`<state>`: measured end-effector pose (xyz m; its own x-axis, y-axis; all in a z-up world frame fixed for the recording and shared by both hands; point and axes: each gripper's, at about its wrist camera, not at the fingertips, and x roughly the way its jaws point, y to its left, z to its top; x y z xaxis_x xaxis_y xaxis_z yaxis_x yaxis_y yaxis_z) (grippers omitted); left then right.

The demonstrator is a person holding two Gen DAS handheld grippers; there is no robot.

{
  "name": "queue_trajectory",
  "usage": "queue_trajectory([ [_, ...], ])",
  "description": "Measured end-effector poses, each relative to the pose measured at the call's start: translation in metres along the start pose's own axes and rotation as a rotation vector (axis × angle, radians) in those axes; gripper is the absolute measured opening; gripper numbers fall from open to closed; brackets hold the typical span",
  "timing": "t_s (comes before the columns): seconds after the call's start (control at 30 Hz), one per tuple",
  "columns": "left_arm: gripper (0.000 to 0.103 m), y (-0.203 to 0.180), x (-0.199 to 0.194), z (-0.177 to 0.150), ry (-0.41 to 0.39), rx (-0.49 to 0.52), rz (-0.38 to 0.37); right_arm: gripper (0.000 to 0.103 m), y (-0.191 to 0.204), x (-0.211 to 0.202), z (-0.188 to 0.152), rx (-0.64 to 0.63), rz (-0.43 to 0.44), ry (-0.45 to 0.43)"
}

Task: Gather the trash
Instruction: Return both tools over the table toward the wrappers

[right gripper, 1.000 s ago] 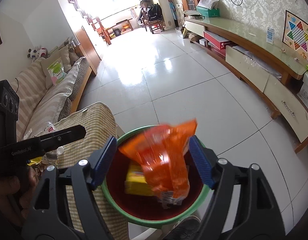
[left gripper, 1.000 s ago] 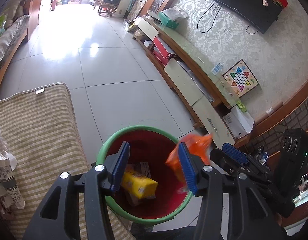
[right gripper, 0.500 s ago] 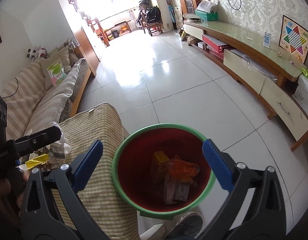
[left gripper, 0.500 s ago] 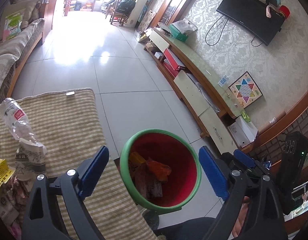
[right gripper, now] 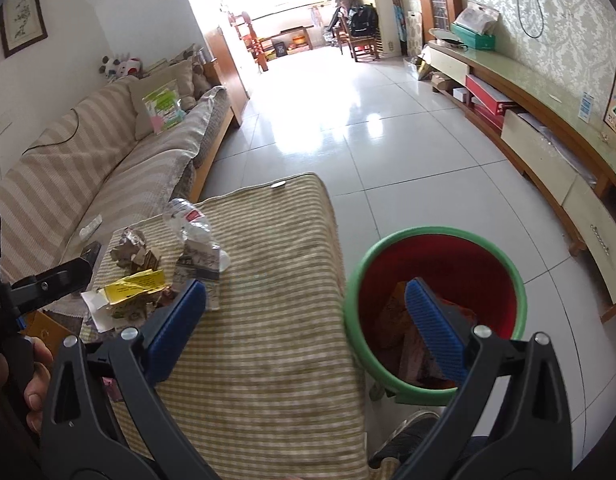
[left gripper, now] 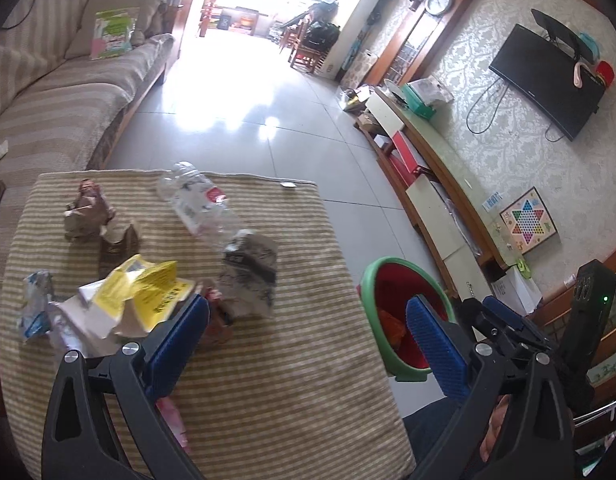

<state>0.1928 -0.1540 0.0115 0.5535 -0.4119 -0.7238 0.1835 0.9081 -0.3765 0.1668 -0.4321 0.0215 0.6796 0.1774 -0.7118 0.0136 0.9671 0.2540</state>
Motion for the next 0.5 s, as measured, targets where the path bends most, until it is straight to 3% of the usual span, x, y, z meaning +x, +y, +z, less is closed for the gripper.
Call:
queue_trajectory([
  [0.23,0.095,0.086,-0.041,-0.015,-0.024,-0.088,0.094,0.098,0.080,0.020,-0.001,-0.118,0.048,0.033],
  [0.5,0.095,0.175,-0.061,-0.041,-0.007,-0.184,0.180,0.098,0.133,0.053,-0.010,-0.175,0.089,0.086],
])
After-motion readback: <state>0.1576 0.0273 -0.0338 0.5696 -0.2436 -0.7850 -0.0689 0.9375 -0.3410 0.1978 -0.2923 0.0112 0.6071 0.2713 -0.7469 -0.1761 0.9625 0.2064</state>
